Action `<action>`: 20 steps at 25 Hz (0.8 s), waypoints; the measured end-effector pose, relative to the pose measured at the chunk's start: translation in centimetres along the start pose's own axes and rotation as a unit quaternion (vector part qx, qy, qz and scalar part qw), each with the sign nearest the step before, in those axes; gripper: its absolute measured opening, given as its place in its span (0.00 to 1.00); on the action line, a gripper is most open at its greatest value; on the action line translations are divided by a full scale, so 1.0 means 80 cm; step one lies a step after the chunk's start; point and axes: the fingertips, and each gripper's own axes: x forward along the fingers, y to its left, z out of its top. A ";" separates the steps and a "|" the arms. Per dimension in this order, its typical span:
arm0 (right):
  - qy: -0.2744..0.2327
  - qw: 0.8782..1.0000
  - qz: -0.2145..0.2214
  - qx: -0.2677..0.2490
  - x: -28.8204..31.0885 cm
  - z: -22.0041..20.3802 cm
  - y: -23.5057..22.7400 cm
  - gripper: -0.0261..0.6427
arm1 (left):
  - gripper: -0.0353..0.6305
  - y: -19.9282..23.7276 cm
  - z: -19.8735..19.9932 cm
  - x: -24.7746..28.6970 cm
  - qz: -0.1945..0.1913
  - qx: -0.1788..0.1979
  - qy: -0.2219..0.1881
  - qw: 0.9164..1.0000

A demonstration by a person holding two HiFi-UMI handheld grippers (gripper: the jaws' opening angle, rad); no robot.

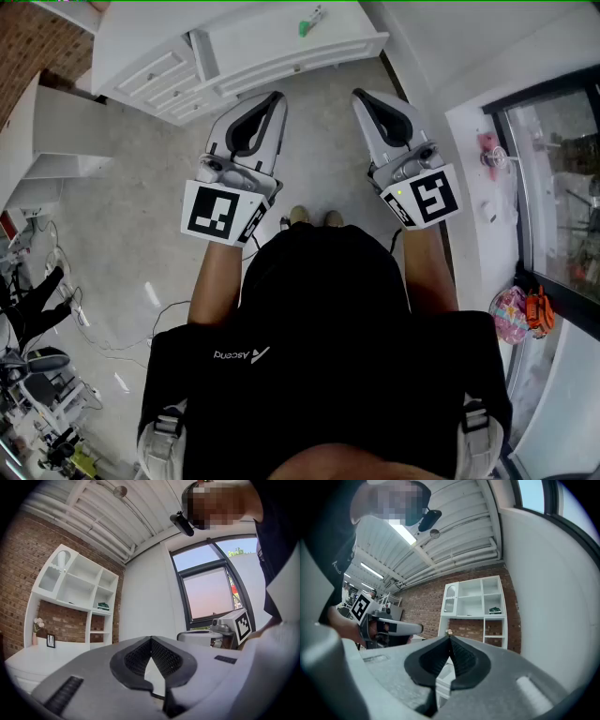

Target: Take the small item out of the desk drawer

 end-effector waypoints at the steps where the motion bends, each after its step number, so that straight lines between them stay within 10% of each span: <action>1: 0.001 1.000 -0.001 0.000 0.003 0.000 0.000 0.04 | 0.05 0.003 0.000 0.001 -0.001 -0.001 0.000 1.000; 20: 0.021 0.999 -0.043 -0.007 0.041 -0.014 0.008 0.04 | 0.05 0.083 -0.017 -0.002 -0.011 -0.001 0.002 1.000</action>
